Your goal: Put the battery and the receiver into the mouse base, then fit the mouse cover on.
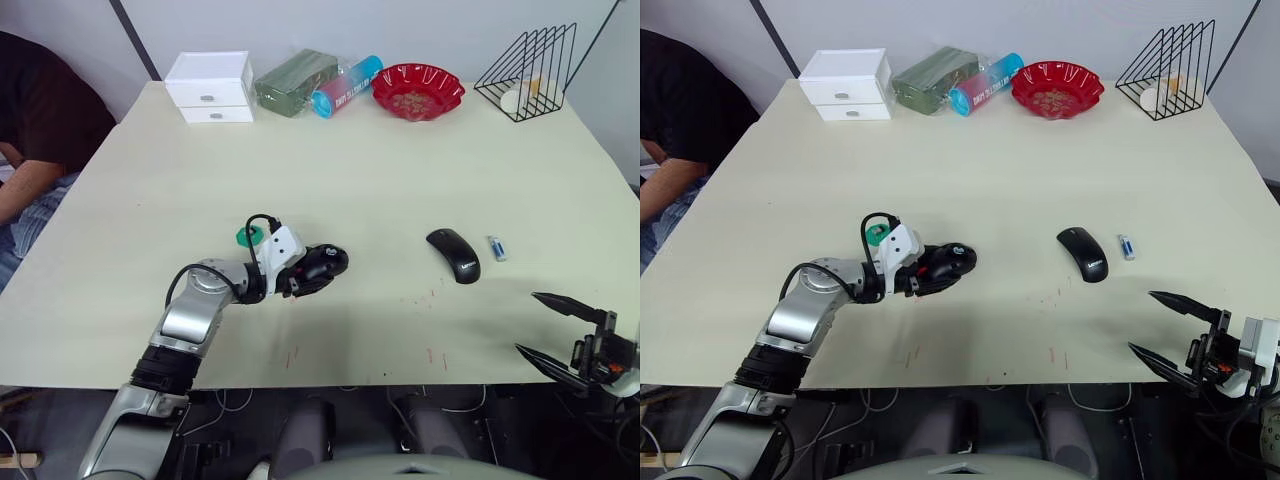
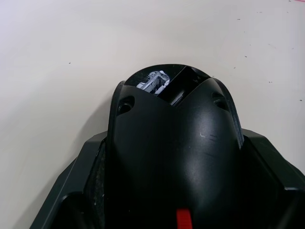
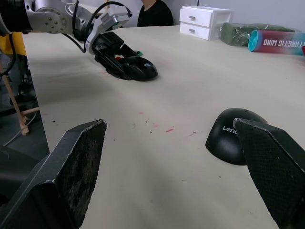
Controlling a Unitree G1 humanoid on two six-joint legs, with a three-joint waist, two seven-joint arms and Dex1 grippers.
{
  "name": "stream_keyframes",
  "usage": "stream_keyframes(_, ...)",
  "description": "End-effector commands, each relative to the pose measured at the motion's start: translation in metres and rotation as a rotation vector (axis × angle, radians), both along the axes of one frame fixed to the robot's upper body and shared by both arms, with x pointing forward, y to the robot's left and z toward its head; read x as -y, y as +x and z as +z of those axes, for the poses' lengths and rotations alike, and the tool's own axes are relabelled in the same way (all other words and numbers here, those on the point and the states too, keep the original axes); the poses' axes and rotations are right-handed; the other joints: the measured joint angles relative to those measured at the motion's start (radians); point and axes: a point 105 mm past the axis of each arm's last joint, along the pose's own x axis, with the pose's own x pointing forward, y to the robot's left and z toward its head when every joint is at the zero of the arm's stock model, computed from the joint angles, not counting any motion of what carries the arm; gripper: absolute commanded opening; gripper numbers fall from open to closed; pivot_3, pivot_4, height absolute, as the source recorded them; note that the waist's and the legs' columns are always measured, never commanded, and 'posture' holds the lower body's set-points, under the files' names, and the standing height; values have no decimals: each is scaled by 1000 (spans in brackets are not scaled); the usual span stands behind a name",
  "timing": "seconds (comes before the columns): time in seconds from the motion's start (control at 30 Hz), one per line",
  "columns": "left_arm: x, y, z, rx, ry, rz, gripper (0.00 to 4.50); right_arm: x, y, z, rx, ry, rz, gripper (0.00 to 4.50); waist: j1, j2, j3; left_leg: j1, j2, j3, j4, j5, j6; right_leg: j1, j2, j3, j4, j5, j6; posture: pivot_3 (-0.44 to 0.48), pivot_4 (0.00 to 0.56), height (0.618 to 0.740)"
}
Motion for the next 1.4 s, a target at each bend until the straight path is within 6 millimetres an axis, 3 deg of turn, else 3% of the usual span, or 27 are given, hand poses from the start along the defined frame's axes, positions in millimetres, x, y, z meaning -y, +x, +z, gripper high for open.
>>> stream_keyframes(0.03, -6, -5, -4, 2, 40, -15, 2931, -2, 0, 8, 43, -4, 12, 4500, -1, 0, 0, 0, 0, 0, 0, 0, 0, 0, 0, 0, 0, 0, 0, 0, 150, 740)
stream_keyframes(0.2, 3, -10, 22, 84, 47, -132, 2931, -6, -1, 14, 69, 3, 59, 4500, -1, 0, 0, 0, 0, 0, 0, 0, 0, 0, 0, 0, 0, 0, 0, 0, 150, 740)
stream_keyframes(0.37, 15, -21, 35, 78, 73, -253, 2931, -6, 0, 14, 60, 2, 76, 4500, 8, 0, 0, -1, 0, 0, 0, 0, 0, 0, 0, 0, 0, 0, 0, 0, 150, 740)
stream_keyframes(0.47, 36, -35, 39, 64, 81, -356, 2931, -6, 1, 15, 60, -5, 79, 4500, 10, 0, 0, -1, 0, 0, 0, 0, 0, 0, 0, 0, -1, 0, 0, 0, 150, 740)
stream_keyframes(0.8, 74, -54, 20, -18, 112, -442, 2931, -9, 1, 19, 72, -8, 85, 4500, 6, 0, 1, -1, 0, 0, 0, 0, 0, 0, 1, 0, 0, 0, 0, 0, 150, 740)
stream_keyframes(1.03, 82, -50, 2, -12, 133, -408, 2931, -9, -1, 22, 69, -14, 94, 4500, 6, 0, 1, -1, 0, -1, 1, 0, 0, 0, 1, 0, 0, 0, 0, 0, 150, 740)
stream_keyframes(1.4, 89, -48, -7, -17, 139, -414, 2931, -8, -2, 22, 42, -21, 94, 4500, 7, 0, 1, -1, 0, -1, 1, 0, 0, 0, 1, 0, 0, 0, 0, 0, 150, 740)
